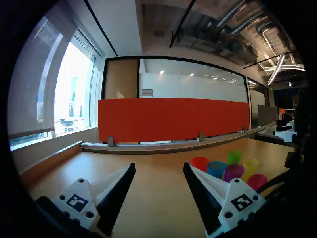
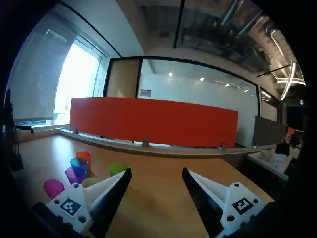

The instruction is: Pour water

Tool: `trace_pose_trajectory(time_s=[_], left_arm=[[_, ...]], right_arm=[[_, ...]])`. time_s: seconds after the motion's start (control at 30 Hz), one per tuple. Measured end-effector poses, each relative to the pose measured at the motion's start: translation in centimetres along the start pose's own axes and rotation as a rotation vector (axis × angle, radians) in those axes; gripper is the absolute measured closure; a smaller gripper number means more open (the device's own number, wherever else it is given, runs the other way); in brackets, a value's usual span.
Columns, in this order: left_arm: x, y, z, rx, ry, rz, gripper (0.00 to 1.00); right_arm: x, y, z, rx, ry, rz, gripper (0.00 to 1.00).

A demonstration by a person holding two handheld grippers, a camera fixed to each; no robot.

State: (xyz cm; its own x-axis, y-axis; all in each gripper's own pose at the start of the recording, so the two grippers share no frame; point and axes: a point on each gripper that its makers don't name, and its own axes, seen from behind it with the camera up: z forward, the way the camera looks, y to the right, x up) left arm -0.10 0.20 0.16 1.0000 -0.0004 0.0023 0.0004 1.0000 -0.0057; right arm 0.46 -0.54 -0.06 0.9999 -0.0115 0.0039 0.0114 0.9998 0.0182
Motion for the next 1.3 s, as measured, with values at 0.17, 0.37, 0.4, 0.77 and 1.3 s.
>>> trace_pose_trajectory(time_s=[0.17, 0.37, 0.4, 0.77, 1.3], left_arm=[[-0.9, 1.5, 1.2, -0.061, -0.033, 0.002, 0.1], [-2.1, 2.7, 2.8, -0.126, -0.092, 0.042, 0.1], [-2.3, 2.8, 3.0, -0.137, -0.102, 0.047, 0.1], [-4.3, 5.5, 6.0, -0.287, -0.209, 0.098, 0.1], [-7.5, 10.9, 9.6, -0.503, -0.334, 0.201, 0.1]], right_arm=[[0.9, -0.8, 0.4, 0.046, -0.014, 0.0, 0.01], [1.3, -1.9, 1.0, 0.105, -0.052, -0.002, 0.01], [1.2, -2.1, 1.2, 0.114, -0.061, -0.005, 0.01], [-0.1, -4.0, 2.6, 0.249, -0.191, -0.061, 0.01], [-1.8, -5.7, 5.1, 0.376, -0.303, -0.128, 0.0]])
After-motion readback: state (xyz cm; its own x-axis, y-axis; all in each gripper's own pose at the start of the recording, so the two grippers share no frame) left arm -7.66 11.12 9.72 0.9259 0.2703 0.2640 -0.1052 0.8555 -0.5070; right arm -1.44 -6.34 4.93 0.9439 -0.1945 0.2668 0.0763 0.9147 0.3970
